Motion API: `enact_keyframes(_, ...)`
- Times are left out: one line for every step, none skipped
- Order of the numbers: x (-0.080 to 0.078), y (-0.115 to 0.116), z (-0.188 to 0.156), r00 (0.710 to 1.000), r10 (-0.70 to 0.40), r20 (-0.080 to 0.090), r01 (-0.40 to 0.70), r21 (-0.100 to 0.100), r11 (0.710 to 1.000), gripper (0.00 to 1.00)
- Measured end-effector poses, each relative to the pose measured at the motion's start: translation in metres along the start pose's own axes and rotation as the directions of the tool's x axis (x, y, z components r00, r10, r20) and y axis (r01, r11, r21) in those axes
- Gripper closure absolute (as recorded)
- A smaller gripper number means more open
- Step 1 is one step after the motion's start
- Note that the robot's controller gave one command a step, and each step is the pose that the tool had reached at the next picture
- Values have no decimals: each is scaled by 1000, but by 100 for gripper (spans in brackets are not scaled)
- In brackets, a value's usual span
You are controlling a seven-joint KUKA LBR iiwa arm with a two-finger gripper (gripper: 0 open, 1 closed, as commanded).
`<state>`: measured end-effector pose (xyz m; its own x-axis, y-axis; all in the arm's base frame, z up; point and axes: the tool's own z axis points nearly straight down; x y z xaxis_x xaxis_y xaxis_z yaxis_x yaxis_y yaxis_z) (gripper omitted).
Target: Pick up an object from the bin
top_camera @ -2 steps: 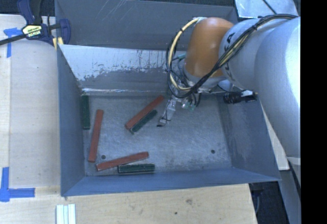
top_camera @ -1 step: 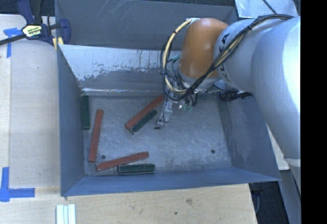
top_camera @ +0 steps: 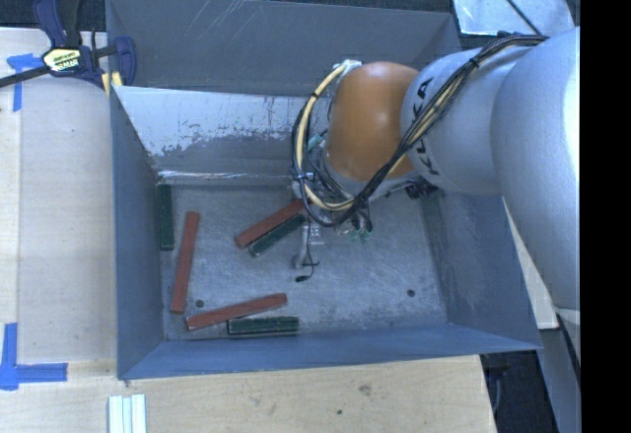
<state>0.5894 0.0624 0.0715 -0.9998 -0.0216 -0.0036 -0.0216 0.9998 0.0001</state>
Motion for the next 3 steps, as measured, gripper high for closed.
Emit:
enact_keyframes(9, 10, 0, 999, -38, -4, 38, 1, 999, 0)
enact_keyframes(-11, 21, -17, 921, -388, 1, 388, -1, 921, 100)
enact_keyframes(-11, 21, -17, 922, -388, 1, 388, -1, 922, 100)
